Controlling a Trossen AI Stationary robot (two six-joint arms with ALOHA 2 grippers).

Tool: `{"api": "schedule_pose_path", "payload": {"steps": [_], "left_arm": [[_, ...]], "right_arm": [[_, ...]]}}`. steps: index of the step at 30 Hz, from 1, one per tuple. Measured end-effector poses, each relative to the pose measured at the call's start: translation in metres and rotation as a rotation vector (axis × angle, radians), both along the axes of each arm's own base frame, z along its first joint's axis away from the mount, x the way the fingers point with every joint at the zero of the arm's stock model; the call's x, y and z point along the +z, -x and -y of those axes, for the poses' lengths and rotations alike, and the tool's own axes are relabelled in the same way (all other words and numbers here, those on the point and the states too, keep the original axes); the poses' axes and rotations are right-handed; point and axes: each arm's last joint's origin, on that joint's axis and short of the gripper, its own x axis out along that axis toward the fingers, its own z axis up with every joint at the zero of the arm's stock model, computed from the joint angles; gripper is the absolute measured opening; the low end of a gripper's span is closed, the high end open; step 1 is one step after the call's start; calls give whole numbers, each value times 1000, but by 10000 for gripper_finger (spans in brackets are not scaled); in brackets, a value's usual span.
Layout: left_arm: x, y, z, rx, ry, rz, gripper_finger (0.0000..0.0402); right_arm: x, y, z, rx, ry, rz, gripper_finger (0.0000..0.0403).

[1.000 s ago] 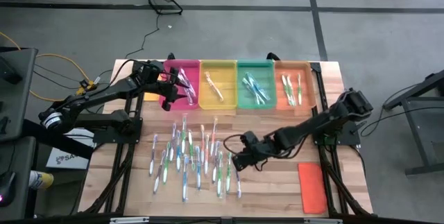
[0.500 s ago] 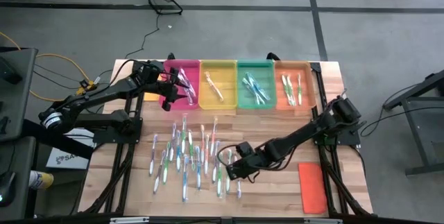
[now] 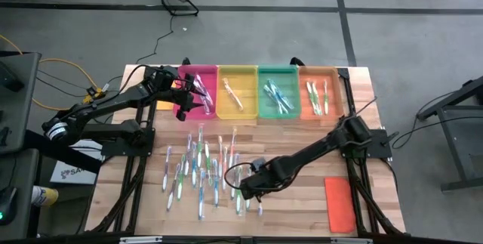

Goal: Pick & Place Toothbrushes
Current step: Put the purple toothbrush into the pink bin

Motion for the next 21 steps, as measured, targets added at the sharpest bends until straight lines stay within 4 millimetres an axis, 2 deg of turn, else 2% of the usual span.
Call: {"api": "schedule_pose_path", "payload": {"steps": [12,21], "left_arm": [[0,0,0,-8,-15,-5,175],[0,0,0,-8,-15,-5,175]], "right_arm": [[-19,-4,9,-4,53,-69,104],[-23,-8,9,-9,146,-1,104]]}}
